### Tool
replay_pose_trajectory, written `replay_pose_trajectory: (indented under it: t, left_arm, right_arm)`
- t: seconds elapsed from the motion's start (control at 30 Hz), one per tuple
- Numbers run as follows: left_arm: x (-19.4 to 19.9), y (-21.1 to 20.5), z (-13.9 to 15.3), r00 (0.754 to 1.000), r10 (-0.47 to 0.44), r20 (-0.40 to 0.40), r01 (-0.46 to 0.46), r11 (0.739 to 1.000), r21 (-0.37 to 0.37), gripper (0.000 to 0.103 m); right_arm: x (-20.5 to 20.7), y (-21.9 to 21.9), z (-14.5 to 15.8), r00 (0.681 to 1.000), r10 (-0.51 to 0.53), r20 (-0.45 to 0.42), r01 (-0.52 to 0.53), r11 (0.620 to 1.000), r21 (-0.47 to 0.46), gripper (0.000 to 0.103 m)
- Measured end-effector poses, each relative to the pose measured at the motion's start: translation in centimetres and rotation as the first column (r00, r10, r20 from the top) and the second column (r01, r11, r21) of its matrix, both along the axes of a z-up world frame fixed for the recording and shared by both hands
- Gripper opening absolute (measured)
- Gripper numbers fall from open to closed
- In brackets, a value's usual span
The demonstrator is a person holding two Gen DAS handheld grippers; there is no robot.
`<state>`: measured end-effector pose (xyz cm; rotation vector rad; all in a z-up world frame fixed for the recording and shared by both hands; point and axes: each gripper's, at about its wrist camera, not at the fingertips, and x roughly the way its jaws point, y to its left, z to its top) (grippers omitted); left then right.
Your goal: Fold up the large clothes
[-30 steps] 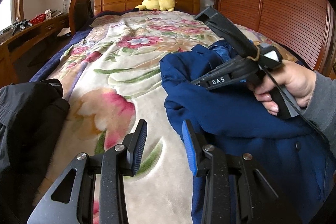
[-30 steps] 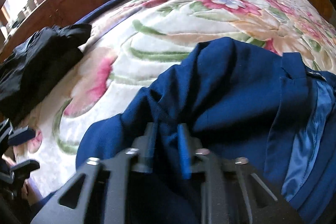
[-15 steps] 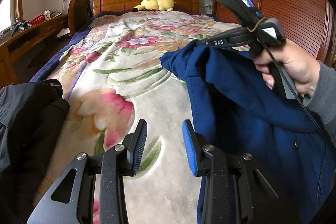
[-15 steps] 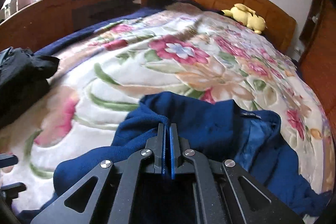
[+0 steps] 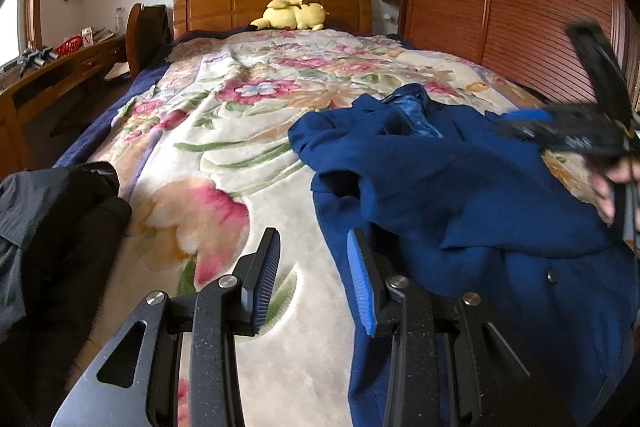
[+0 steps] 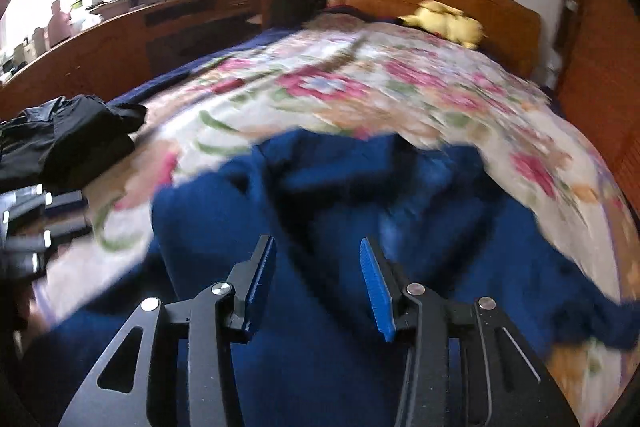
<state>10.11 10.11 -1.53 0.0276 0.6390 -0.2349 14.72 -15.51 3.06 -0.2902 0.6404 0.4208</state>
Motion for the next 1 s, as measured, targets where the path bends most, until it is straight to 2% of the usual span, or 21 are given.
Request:
replay_pose_trajectory:
  t: [0.23,0.4,0.5,0.7,0.83,1.0]
  left_arm:
    - [-1.2,-0.8,1.6,0.999,-0.015,0.047,0.015,1.0,-0.007,0.036]
    - [-1.6,-1.9,1.9,0.997,-0.039,0.061,0.04,0.999,-0.011,0.036]
    - [-1.8,-2.5,2.0,0.997,-0.05,0.064,0.05,0.999,-0.006,0.036]
    - [-2.7,-4.1,2.3,0.993,-0.082,0.086,0.082,0.997,0.005,0.036]
    - [-2.9,-5.1,2.2,0.991,-0.103,0.086,0.102,0.995,0.012,0.036]
    - [-2.8,-6.2,1.5,0.99,-0.123,0.064,0.122,0.992,0.018,0.036]
  right_arm:
    - [-5.6,-7.8,-1.4,0.988,-0.155,0.019,0.156,0.987,-0.043,0.045]
    - [-7.4,-10.4,-3.1,0.972,-0.236,-0.017,0.236,0.971,-0.036,0.046]
    - [-8.0,-11.3,-3.9,0.958,-0.282,-0.051,0.281,0.959,-0.025,0.054]
    - [-7.8,-12.1,-5.0,0.933,-0.346,-0.099,0.344,0.938,-0.044,0.055]
    - [-6.9,-12.3,-6.3,0.923,-0.347,-0.166,0.348,0.937,-0.026,0.055]
    - [-6.4,-11.8,-7.1,0.929,-0.311,-0.2,0.316,0.949,-0.006,0.055]
